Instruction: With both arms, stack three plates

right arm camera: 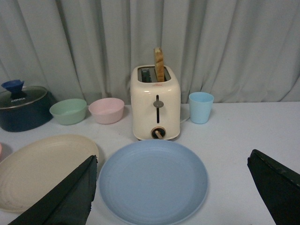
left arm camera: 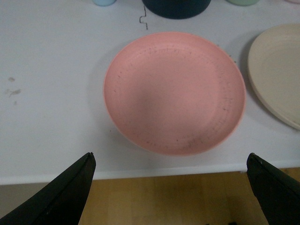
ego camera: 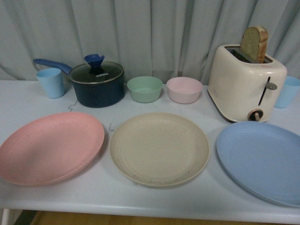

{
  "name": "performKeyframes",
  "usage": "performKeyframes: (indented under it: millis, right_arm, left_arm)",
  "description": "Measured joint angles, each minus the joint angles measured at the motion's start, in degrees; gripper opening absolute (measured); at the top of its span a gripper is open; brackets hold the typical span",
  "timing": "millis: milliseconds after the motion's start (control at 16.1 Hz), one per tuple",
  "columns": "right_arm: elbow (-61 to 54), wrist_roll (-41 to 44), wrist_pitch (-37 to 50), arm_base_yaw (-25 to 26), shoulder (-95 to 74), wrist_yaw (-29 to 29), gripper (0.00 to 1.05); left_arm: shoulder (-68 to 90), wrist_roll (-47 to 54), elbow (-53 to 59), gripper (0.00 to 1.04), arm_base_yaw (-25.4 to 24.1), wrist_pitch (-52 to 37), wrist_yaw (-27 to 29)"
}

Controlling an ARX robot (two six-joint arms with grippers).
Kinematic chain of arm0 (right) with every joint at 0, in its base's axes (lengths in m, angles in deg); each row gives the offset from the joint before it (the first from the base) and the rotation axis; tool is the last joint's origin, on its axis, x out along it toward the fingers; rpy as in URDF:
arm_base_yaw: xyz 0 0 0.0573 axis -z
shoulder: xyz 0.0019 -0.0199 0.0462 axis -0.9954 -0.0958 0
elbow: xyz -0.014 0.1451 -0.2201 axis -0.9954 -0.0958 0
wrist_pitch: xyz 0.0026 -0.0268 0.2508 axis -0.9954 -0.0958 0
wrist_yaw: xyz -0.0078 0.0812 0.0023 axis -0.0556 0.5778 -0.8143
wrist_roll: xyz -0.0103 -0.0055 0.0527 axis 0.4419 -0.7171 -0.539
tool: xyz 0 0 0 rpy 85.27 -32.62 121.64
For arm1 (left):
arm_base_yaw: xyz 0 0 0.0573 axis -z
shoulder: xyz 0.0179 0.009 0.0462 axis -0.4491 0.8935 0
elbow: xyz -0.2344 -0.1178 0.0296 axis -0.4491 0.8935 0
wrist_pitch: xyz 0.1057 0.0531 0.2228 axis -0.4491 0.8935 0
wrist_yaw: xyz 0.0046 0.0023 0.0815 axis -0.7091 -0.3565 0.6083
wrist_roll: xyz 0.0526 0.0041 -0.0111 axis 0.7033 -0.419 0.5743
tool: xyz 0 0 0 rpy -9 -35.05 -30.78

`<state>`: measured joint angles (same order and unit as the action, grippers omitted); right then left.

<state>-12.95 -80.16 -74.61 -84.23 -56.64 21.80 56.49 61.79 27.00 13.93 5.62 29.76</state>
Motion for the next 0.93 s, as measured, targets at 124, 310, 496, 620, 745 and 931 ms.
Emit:
performKeyframes:
  millis: [124,310,496,620,745,931]
  right_arm:
    - [0.0,0.0,0.0,0.0,0.0,0.0,0.98]
    - [0.0,0.0,0.0,0.0,0.0,0.0,0.98]
    - [0.0,0.0,0.0,0.0,0.0,0.0,0.98]
    - [0.0,0.0,0.0,0.0,0.0,0.0,0.98]
    - [0.0,0.0,0.0,0.0,0.0,0.0,0.98]
    - [0.0,0.0,0.0,0.0,0.0,0.0,0.98]
  left_arm:
    - [16.9,2.9,-9.5,0.98,0.0,-0.4,-1.0]
    - [33.0,5.8,-17.8,0.98,-0.2,0.0,-0.9]
    - [42.6,6.3,-26.1,0.98,-0.6,-0.4,-1.0]
    - [48.3,7.0,-30.9,0.98,-1.2,1.1,-0.2]
    - [53.5,7.7,-35.2,0.98,-2.1,3.0,0.9]
    - [58.9,7.2,-41.1,0.98,-2.9,4.0,1.2]
